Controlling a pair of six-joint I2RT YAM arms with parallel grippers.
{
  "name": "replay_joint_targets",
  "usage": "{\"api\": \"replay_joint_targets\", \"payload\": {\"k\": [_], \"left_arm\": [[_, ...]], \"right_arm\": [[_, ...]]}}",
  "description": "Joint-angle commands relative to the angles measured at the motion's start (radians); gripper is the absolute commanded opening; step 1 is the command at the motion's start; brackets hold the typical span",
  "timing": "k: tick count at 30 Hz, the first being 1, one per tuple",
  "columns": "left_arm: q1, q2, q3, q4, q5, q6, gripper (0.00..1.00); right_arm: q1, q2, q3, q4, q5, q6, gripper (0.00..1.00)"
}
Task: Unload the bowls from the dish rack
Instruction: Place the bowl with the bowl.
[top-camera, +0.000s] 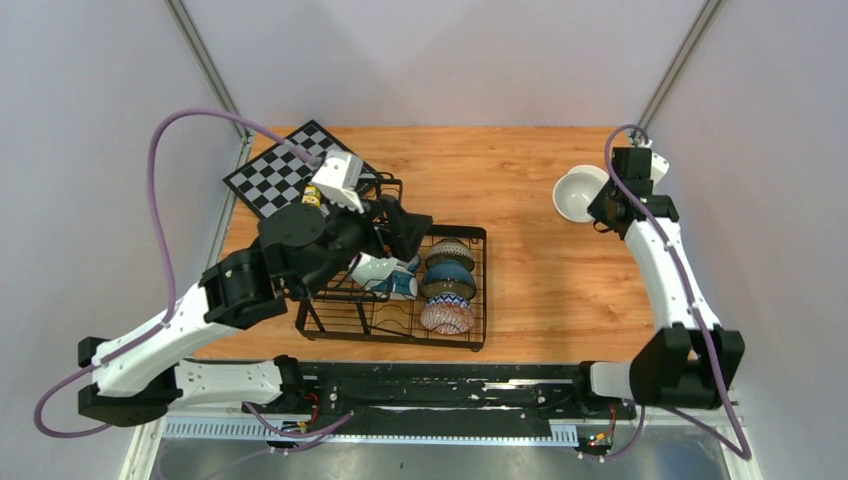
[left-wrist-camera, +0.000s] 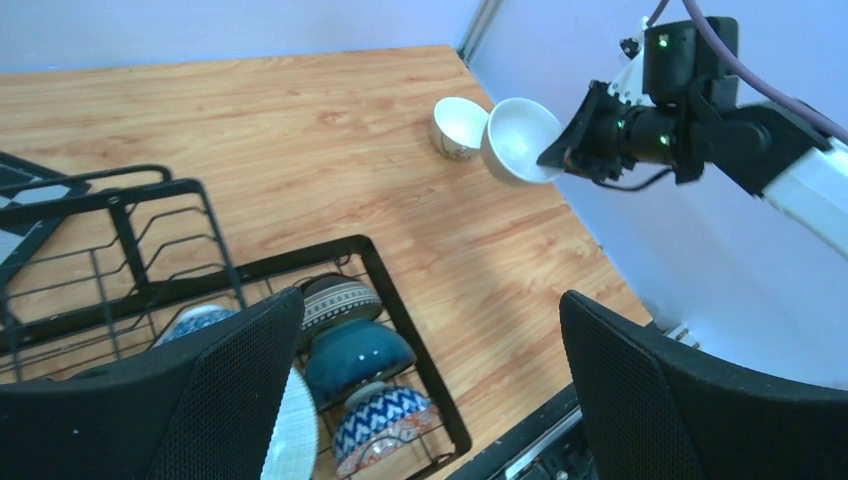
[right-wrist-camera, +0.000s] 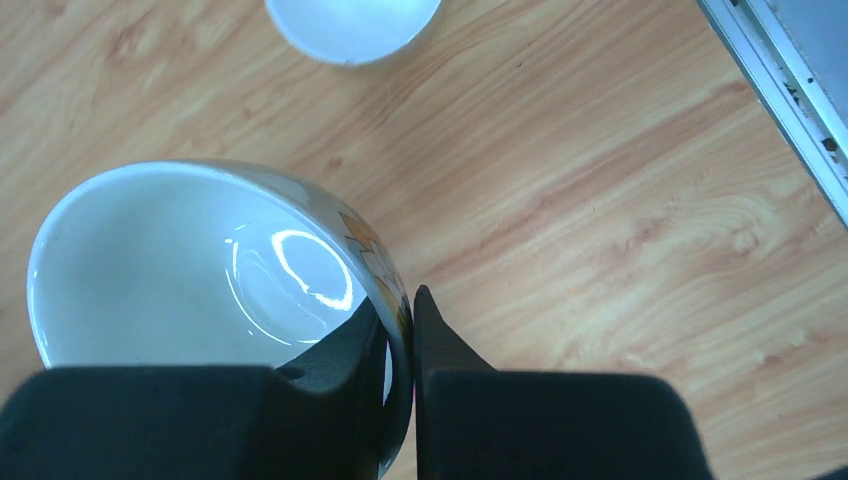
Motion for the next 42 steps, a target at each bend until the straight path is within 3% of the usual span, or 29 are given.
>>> {"api": "replay_joint_targets", "payload": {"k": [1, 10, 19, 42], "left_arm": [[0.005, -0.104, -0.111, 0.055, -0.051, 0.052, 1.0], [0.006, -0.186, -0.194, 0.022, -0.099, 0.031, 1.0], [0.006, -0.164, -0.184, 0.021, -0.105, 0.021, 1.0], [0.006, -0.074, -0.152, 0.005, -0.129, 0.026, 1.0]], "right_arm": [[-0.093, 0.128, 0.045, 0.216, -0.051, 0.097, 0.0], [-0.249, 0.416, 0.248, 0.223, -0.144, 0.061, 0.0], [-0.295, 0.598, 0.387, 0.226, -0.261, 0.093, 0.0], [-0.294, 0.761, 0.511, 0.208, -0.303, 0.122, 0.0]]}}
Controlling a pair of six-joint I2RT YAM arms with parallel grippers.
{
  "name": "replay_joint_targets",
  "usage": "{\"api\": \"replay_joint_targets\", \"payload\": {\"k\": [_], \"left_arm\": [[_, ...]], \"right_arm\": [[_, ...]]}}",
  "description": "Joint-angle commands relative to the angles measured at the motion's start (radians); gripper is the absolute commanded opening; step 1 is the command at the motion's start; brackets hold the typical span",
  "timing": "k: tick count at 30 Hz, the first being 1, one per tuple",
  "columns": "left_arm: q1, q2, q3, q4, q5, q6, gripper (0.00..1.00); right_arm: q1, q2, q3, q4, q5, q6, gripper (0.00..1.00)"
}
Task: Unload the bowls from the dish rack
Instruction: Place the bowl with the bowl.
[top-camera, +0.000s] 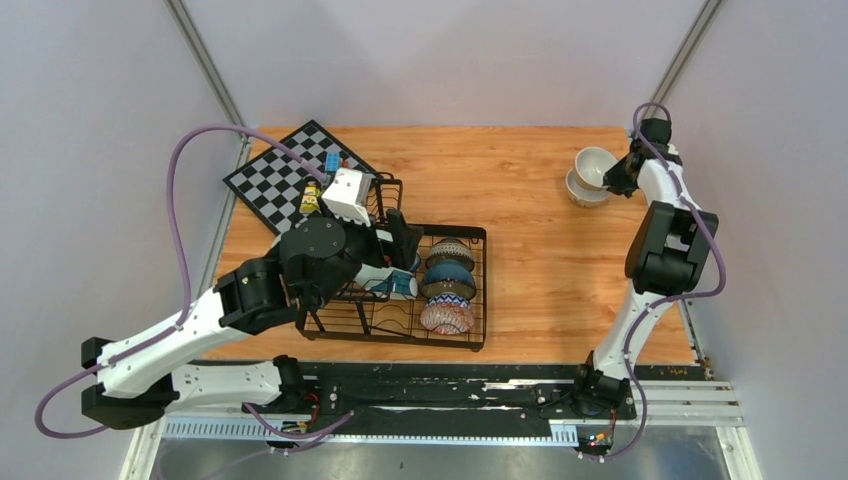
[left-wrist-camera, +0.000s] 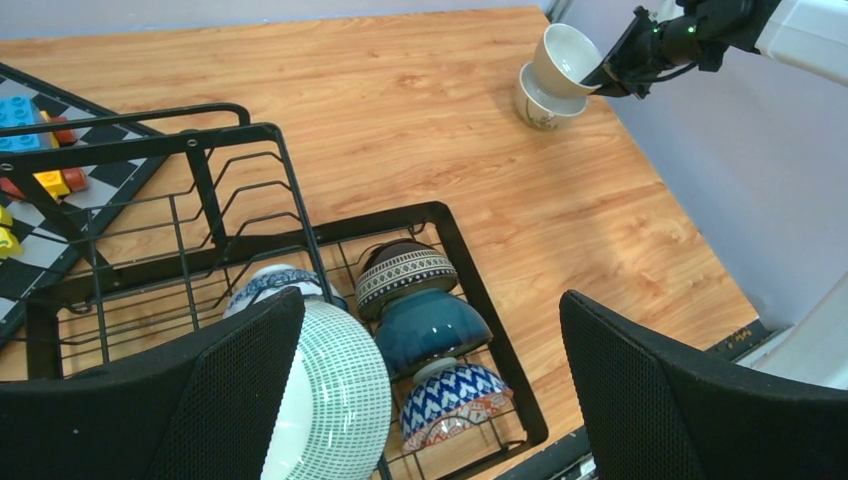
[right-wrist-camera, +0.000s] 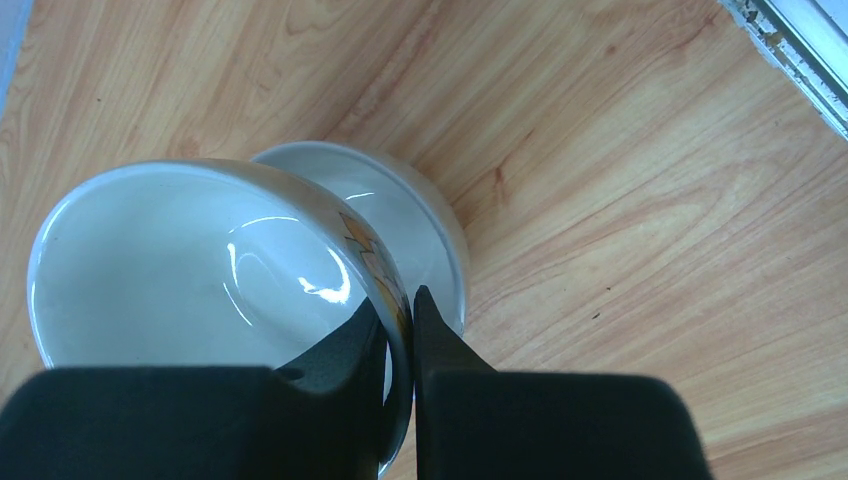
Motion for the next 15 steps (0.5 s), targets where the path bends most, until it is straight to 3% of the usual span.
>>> {"api": "replay_joint_targets", "payload": {"k": [1, 15], "left_arm": [[0.004, 0.012, 0.026, 0.001, -0.014, -0.002, 1.0], [0.006, 0.023, 0.022, -0.008, -0.023, -0.024, 1.0]], "right_arm": [[-0.008, 0.007, 0.046, 0.018, -0.023, 0.012, 0.0], [-0.002, 0.034, 0.048, -0.002, -0.017, -0.003, 0.0]]}}
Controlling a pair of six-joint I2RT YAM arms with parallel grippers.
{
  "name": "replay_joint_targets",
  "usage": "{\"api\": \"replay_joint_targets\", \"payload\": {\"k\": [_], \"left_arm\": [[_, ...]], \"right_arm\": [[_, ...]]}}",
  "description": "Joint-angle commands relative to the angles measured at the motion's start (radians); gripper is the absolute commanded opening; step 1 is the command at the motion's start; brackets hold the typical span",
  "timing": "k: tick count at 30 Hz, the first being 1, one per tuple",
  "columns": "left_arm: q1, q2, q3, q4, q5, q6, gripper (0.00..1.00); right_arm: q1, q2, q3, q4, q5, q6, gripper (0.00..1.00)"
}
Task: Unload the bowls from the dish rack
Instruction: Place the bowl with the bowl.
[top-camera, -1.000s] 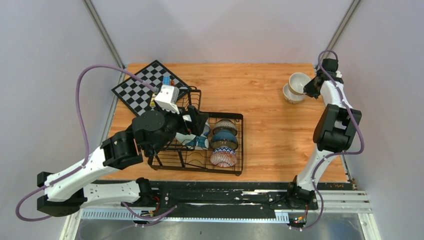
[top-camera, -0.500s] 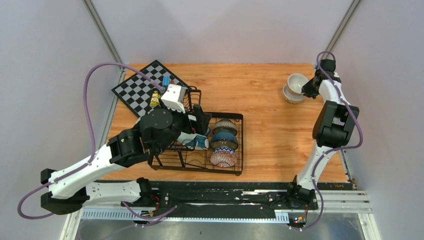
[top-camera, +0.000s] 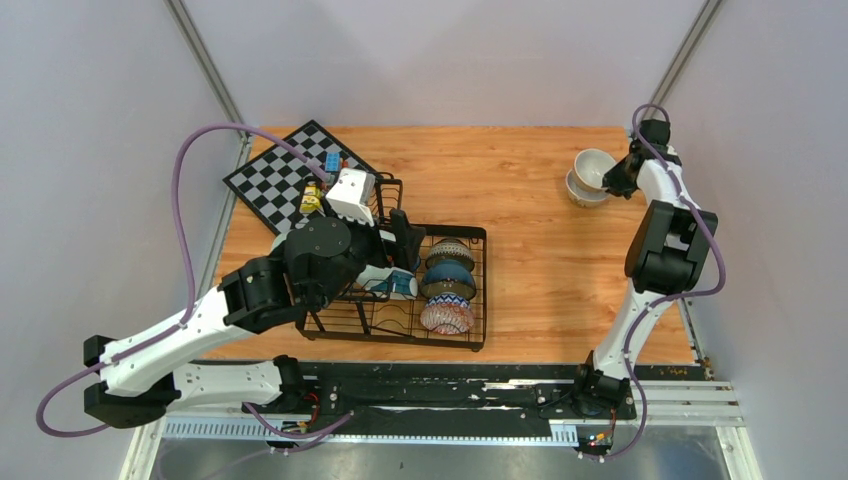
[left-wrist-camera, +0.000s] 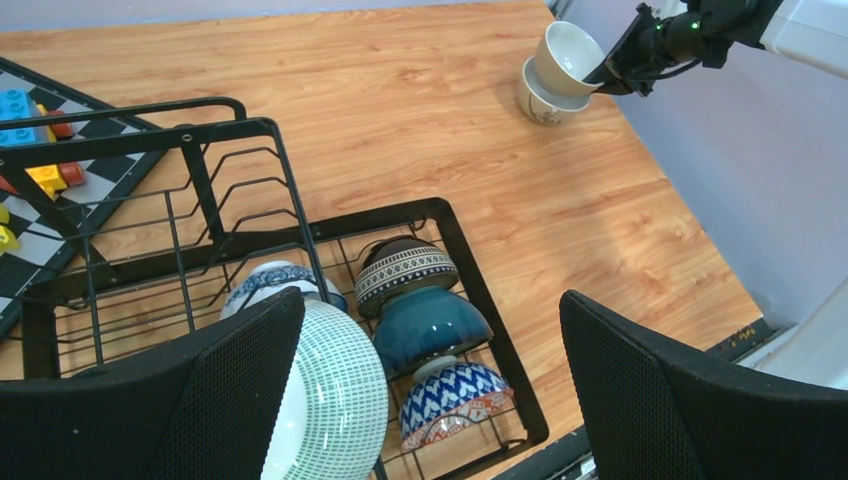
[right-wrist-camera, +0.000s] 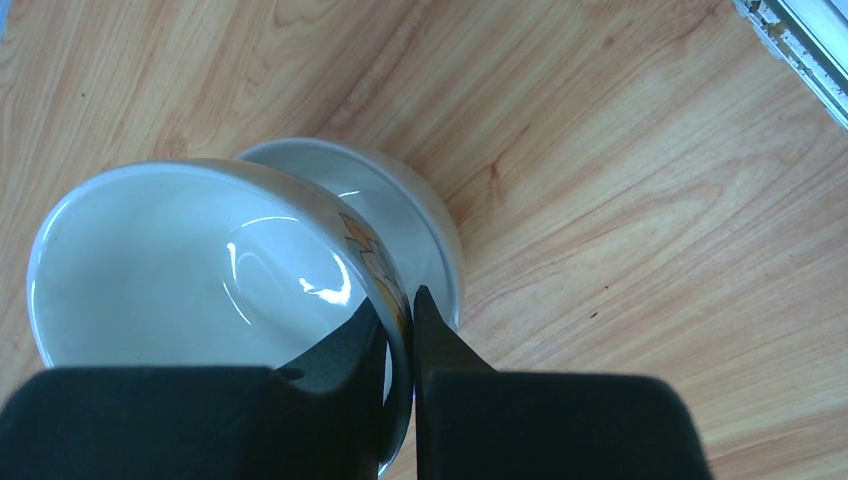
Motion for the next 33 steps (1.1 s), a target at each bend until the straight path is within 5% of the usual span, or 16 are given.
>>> {"api": "replay_joint_targets", "payload": {"k": [1, 33], "left_arm": [[0.006, 0.004, 0.021, -0.008, -0.024, -0.017, 1.0], [0.006, 0.012, 0.005, -0.009, -0.01, -0.037, 1.0]], "right_arm": [[-0.002, 0.019, 0.05, 0.005, -0.018, -0.004, 0.01], [0.004, 0.038, 0.056, -0.007, -0.051, -0.015, 0.23]]}}
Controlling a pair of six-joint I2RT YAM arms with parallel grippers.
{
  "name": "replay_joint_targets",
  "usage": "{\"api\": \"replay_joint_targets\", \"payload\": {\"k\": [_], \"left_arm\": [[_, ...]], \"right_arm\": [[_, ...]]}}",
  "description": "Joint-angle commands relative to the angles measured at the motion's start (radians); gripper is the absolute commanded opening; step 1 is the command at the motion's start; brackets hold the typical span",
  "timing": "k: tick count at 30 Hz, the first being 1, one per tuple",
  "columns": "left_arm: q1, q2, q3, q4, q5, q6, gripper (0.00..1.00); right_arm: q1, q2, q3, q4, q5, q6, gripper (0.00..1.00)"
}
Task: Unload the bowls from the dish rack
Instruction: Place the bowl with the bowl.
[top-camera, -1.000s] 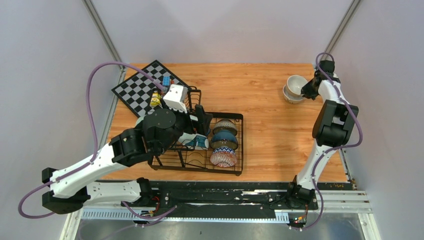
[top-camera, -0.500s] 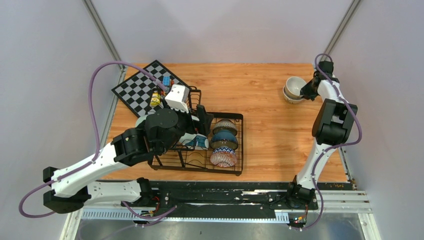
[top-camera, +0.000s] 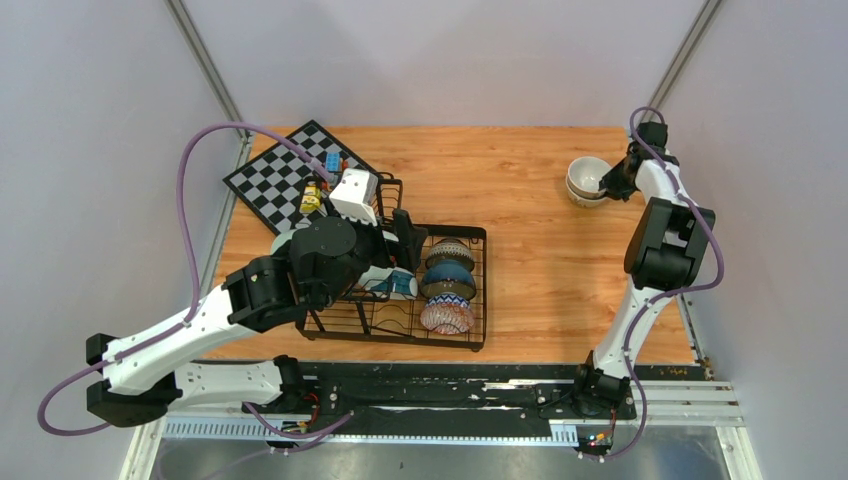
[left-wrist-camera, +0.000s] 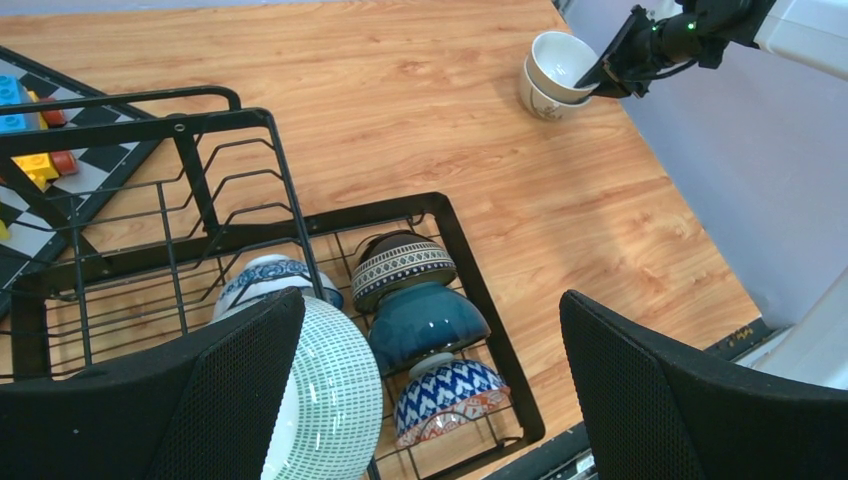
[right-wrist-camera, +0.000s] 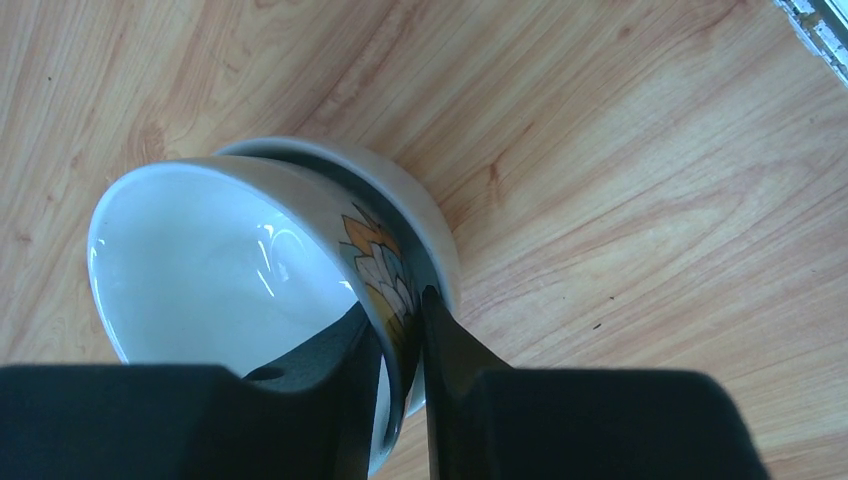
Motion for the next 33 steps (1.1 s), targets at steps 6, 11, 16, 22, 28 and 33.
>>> {"api": "replay_joint_targets", "payload": {"k": [6, 11, 16, 22, 28, 33], "left_arm": [[0.006, -0.005, 0.003, -0.012, -0.022, -0.025, 1.0], [0.006, -0.018, -0.003, -0.011, -0.005, -0.04, 1.0], [0.006, -0.036, -0.014, -0.009, 0.001, -0.047, 1.0], [0.005, -0.053, -0.028, -0.009, 0.015, -0.057, 1.0], [0.006, -0.063, -0.038, -0.011, 0.025, -0.063, 1.0], [0.006, -0.064, -0.039, -0.01, 0.03, -0.067, 1.0]], "right_arm": [[0.004, -0.024, 0.028, 0.005, -0.027, -0.002, 0.32], [0.004, -0.046, 0.014, 0.005, -0.031, -0.002, 0.35], [0.004, -0.078, -0.005, 0.005, -0.024, -0.007, 0.37], [0.003, -0.114, -0.028, 0.005, -0.016, -0.015, 0.38], [0.002, -0.114, -0.035, -0.011, -0.014, -0.024, 0.38], [0.001, -0.119, -0.037, -0.018, -0.002, -0.034, 0.36]]}}
